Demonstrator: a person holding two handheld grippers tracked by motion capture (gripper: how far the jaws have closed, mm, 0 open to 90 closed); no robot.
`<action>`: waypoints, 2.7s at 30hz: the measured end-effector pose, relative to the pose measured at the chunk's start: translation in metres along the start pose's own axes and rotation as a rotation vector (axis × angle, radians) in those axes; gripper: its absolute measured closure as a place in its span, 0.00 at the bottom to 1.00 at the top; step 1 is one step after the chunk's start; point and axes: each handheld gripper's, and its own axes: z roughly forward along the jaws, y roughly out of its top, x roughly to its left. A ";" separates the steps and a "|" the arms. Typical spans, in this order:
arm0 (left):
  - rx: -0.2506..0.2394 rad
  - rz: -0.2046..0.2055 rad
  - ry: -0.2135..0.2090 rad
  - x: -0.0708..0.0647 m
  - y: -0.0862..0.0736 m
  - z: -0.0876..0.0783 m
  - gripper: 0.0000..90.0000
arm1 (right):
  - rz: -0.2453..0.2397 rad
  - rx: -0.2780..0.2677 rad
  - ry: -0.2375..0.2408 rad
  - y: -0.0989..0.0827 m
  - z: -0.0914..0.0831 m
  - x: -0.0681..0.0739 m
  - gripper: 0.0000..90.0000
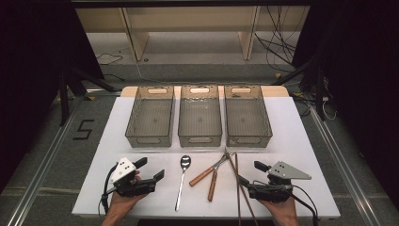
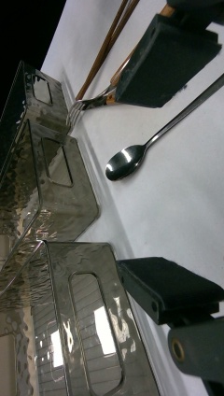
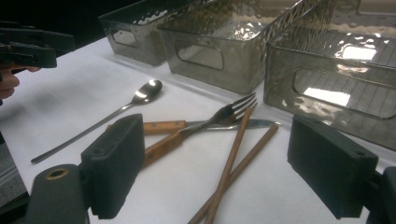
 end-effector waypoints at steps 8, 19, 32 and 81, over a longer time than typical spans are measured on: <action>0.002 0.005 0.002 0.000 0.000 0.000 0.18 | 0.010 0.074 -0.002 0.008 -0.001 0.001 0.24; 0.005 0.009 0.004 0.000 0.000 0.000 0.18 | -0.040 0.301 -0.065 0.028 -0.001 0.017 0.33; 0.004 0.014 0.004 -0.001 0.000 0.000 0.18 | -0.026 0.351 -0.078 0.026 0.002 0.013 0.35; 0.018 0.037 0.017 -0.001 0.000 0.001 0.18 | -0.039 0.671 -0.109 0.009 0.044 0.014 0.74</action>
